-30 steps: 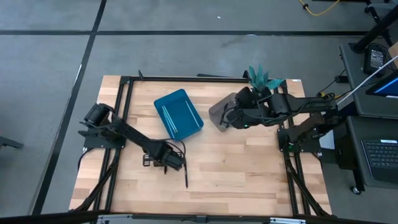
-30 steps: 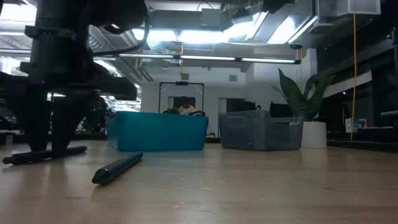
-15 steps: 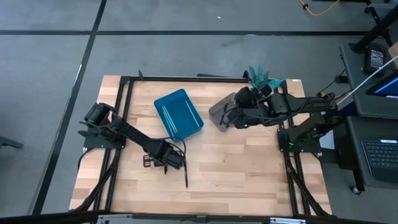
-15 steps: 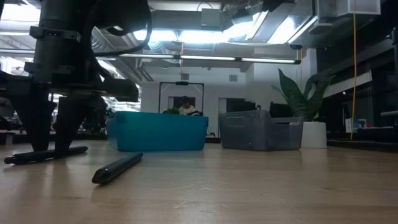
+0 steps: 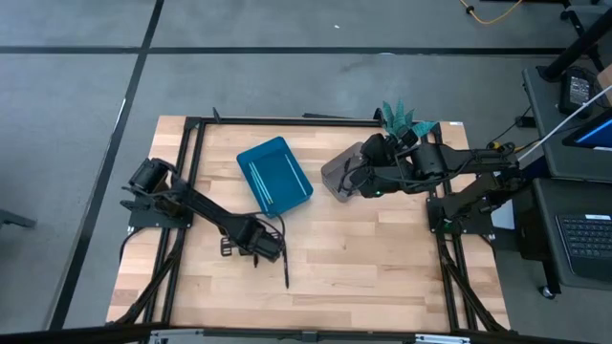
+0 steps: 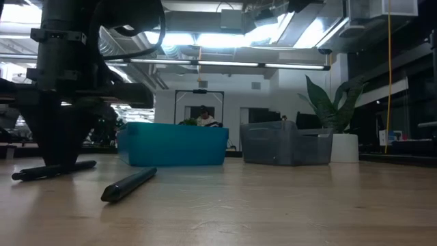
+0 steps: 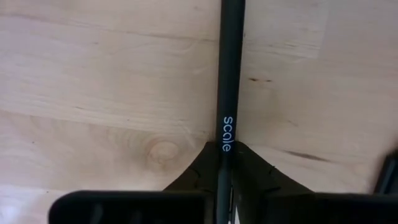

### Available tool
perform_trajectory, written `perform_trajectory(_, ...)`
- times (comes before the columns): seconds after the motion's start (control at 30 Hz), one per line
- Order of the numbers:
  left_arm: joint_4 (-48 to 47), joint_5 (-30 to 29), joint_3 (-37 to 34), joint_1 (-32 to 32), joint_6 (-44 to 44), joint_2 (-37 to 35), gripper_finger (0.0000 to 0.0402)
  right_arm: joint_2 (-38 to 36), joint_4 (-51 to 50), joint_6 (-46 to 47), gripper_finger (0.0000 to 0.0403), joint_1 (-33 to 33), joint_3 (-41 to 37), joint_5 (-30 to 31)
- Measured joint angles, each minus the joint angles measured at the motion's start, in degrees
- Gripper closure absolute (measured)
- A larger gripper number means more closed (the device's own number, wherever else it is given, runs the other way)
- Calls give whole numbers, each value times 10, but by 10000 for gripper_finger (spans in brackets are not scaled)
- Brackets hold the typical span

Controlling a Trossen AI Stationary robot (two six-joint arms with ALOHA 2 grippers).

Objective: Sort pens & pencils
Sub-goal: Put the left black pen into the gray bin

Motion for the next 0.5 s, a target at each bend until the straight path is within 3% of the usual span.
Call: perform_trajectory(0.5,4,-97,36,-58,-47,5,382,0,0,3,254,0,0,0)
